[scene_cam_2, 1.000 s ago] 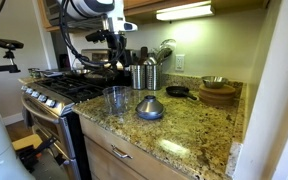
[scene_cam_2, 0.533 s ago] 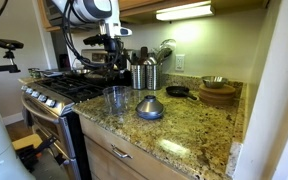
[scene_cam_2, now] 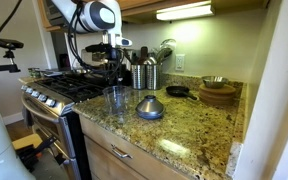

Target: Take the top off the food cup and pick the blade and put it on the table

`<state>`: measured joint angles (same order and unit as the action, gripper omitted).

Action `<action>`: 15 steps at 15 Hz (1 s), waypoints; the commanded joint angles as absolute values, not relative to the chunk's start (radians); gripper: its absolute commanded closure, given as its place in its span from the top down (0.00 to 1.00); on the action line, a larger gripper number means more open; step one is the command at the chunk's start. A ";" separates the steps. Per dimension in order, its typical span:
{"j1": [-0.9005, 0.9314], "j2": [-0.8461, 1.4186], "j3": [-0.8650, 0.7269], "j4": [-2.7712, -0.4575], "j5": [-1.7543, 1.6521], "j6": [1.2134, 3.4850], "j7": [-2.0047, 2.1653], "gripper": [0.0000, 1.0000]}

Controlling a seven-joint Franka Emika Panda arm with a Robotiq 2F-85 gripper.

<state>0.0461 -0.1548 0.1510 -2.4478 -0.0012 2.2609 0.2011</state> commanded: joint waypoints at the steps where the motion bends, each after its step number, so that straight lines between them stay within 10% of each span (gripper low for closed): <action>1: 0.064 -0.127 0.134 -2.437 0.010 2.271 0.182 0.53; 5: 0.064 -0.109 0.128 -2.445 0.024 2.284 0.164 0.43; 12: 0.058 -0.061 0.112 -2.447 0.017 2.373 0.125 0.69; 15: 0.057 -0.043 0.103 -2.444 0.028 2.380 0.108 0.42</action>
<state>0.0497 -0.0575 0.1250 -2.4472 0.0078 2.3624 0.1423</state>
